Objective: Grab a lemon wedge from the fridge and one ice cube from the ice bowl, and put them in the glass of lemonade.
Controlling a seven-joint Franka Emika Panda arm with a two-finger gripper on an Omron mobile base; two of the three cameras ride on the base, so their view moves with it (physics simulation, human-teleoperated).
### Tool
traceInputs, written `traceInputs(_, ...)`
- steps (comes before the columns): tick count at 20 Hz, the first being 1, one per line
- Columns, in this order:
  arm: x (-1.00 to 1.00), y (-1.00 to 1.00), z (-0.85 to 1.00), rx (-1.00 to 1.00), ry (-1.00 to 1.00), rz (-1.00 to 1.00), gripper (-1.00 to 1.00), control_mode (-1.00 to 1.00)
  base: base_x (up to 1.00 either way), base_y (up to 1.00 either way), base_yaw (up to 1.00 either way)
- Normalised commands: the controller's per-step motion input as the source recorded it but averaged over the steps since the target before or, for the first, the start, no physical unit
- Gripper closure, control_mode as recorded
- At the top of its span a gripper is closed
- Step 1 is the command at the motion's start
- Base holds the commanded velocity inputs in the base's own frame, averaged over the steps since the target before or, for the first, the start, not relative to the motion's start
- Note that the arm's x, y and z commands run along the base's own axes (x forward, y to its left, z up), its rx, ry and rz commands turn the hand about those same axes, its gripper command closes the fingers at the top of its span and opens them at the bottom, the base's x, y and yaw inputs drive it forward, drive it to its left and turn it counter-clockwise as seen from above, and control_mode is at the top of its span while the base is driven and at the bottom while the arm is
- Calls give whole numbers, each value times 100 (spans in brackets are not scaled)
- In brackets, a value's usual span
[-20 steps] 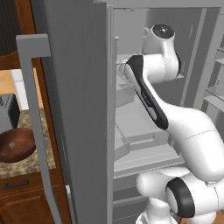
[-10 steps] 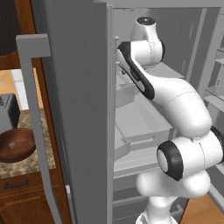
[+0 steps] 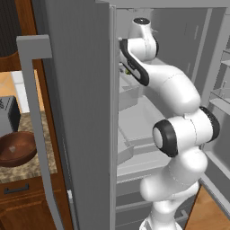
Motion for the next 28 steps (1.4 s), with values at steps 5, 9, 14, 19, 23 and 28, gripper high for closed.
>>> traceInputs(5, 71, 0, -17, 1, 1, 4, -100, -100, 0, 0, 0)
traceInputs(9, 21, 0, -12, 0, 1, 2, -100, -100, 0, 0, 0)
traceInputs(14, -48, 0, 0, 0, -1, 0, -100, -100, 0, 0, 0)
traceInputs(19, -25, -2, -2, 0, 0, 0, -100, -100, 0, 0, 0)
traceInputs(23, -5, -1, -16, 0, -1, 0, -100, -100, 0, 0, 0)
traceInputs(28, 37, 0, -17, 0, -2, 0, -100, -100, 0, 0, 0)
